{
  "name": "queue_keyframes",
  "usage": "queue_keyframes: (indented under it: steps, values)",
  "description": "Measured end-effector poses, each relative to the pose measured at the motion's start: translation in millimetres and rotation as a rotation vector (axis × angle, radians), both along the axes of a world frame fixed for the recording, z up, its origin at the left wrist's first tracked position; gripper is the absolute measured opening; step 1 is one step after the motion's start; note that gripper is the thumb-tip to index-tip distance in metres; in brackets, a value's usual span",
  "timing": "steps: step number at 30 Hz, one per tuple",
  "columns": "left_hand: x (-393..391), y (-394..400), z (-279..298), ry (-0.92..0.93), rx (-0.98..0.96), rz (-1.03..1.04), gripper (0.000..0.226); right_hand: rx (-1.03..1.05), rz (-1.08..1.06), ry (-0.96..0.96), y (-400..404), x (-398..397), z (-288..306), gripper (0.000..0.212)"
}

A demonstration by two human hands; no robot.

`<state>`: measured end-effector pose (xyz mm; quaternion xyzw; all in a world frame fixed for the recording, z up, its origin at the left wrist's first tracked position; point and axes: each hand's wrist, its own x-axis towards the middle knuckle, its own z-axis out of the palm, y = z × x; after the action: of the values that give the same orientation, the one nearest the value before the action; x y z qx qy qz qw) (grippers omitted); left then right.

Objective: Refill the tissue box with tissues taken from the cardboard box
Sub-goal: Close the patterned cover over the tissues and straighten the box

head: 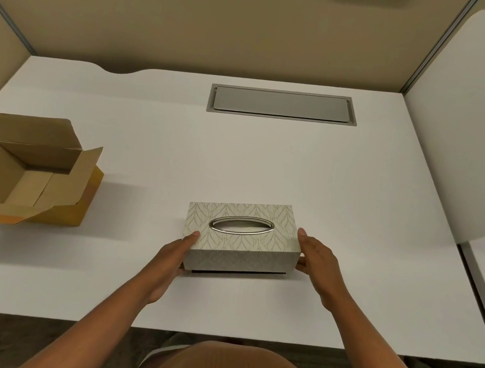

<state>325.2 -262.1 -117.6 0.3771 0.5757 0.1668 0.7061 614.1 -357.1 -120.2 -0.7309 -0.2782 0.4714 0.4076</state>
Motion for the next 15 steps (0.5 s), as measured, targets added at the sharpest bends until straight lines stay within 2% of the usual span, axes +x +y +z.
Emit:
queue_keyframes:
  steps: [3,9,12,15]
  values:
    - [-2,-1,-4,0.024,0.021,0.005,0.029,-0.032,0.110,-0.115,1,-1,-3,0.052]
    - [-4,-4,-14,0.094,0.047,-0.023,0.021,-0.030,0.149,-0.146,-2,-4,-7,0.020]
    - [0,-6,-19,0.163,0.084,-0.021,0.024,-0.036,0.158,-0.143,-2,-2,-9,0.013]
    - [-1,-8,-20,0.281,0.212,-0.033,0.016,-0.050,0.176,-0.134,-4,-2,-13,0.011]
